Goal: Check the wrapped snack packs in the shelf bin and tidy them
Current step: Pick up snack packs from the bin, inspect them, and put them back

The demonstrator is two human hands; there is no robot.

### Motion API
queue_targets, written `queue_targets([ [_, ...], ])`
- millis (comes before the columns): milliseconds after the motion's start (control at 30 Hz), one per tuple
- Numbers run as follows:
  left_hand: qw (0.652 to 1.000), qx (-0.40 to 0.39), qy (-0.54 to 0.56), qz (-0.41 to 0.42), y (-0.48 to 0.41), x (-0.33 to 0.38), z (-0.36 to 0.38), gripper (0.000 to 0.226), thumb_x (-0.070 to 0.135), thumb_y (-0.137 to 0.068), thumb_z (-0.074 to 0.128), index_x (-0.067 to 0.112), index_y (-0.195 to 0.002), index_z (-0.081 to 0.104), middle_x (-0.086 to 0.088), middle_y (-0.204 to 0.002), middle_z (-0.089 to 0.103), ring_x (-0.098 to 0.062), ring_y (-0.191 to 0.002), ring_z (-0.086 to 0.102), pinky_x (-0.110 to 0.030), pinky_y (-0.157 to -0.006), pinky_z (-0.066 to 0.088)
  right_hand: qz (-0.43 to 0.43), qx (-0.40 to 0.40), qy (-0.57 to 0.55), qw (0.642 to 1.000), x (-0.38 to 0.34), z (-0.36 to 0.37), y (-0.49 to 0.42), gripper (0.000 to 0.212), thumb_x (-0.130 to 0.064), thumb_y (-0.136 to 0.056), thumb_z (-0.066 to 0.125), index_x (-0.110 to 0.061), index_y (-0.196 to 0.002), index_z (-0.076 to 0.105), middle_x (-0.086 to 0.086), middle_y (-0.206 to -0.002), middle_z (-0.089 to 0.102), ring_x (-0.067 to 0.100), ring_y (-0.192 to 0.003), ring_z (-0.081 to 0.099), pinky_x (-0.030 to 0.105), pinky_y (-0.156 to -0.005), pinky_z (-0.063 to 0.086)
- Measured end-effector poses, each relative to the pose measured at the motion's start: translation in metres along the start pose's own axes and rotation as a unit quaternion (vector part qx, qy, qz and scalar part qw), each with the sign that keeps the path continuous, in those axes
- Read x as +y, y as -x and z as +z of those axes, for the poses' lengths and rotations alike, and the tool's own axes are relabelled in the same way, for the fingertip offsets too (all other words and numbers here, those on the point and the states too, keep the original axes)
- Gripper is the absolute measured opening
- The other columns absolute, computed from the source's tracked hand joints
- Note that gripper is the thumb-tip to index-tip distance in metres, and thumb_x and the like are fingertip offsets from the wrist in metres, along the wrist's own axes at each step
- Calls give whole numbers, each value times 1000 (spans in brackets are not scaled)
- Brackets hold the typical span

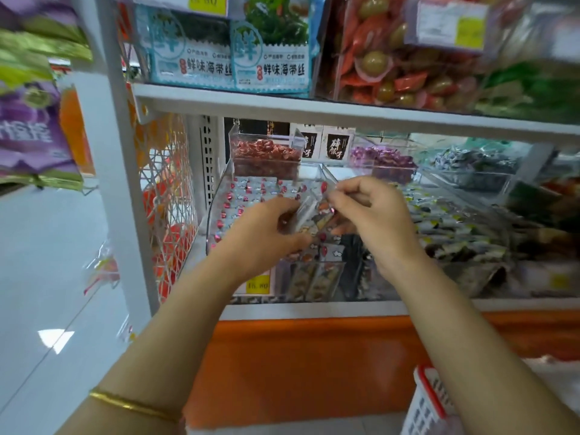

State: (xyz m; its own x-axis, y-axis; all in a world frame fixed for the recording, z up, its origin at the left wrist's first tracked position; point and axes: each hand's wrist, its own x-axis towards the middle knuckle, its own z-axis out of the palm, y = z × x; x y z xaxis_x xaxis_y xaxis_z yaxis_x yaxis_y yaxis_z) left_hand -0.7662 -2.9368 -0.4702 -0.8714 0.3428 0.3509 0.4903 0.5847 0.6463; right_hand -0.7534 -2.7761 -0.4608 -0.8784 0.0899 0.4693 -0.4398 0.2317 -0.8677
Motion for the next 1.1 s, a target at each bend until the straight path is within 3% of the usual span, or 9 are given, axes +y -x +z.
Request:
queue_targets([
  [67, 1000, 5, 29, 2, 4, 1, -1, 22, 21, -82, 69, 18, -101, 59, 2, -91, 62, -14, -82, 59, -20, -66, 48, 25, 5, -40, 999, -1, 1, 4, 11, -7, -89, 61, -17, -85, 64, -9, -68, 67, 5, -60, 64, 21, -51, 54],
  [200, 994, 13, 109, -5, 6, 3, -2, 24, 13, -80, 69, 21, -101, 59, 4, -91, 64, -4, -81, 59, -7, -60, 47, 38, 13, -79, 996, 1, 2, 5, 8, -10, -88, 63, -18, -87, 65, -13, -70, 67, 3, -70, 64, 25, -55, 57],
  [433, 990, 10, 141, -1, 1, 3, 1, 26, 12, -81, 69, 22, -103, 58, 6, -93, 67, -3, -83, 63, -14, -68, 53, 51, 33, -166, 984, 9, 8, 7, 12, -8, -86, 64, -19, -81, 66, -14, -68, 67, 5, -70, 64, 23, -56, 54],
  [567, 989, 18, 150, -11, -3, 0, 0, 39, 14, -82, 68, 17, -119, 55, 5, -106, 66, -8, -99, 62, -30, -87, 53, 91, -6, -273, 958, 11, 7, 3, 18, -6, -81, 64, -19, -70, 69, -3, -84, 69, 11, -76, 63, 22, -59, 53],
  [700, 986, 18, 165, -2, -2, -2, -2, 29, 10, -81, 68, 20, -107, 58, 4, -102, 67, -5, -94, 62, -26, -84, 53, 133, -43, -359, 923, 12, 6, 2, 8, -12, -65, 66, -19, -64, 69, -2, -80, 69, 11, -74, 64, 21, -59, 54],
  [900, 980, 18, 200, 7, 0, -6, -7, 37, 4, -78, 69, 24, -106, 58, 4, -103, 67, -1, -95, 62, -19, -82, 53, 90, -98, -358, 924, 10, 7, 0, 13, -11, -68, 62, -19, -64, 72, -3, -86, 72, 7, -76, 66, 19, -61, 53],
  [1100, 981, 21, 192, 24, 2, -4, -8, 36, 1, -77, 70, 22, -105, 58, 3, -102, 67, -3, -97, 62, -23, -82, 53, 50, -108, -318, 941, 8, 5, 2, 10, -10, -69, 64, -17, -69, 71, -3, -86, 71, 9, -79, 63, 21, -61, 54],
])
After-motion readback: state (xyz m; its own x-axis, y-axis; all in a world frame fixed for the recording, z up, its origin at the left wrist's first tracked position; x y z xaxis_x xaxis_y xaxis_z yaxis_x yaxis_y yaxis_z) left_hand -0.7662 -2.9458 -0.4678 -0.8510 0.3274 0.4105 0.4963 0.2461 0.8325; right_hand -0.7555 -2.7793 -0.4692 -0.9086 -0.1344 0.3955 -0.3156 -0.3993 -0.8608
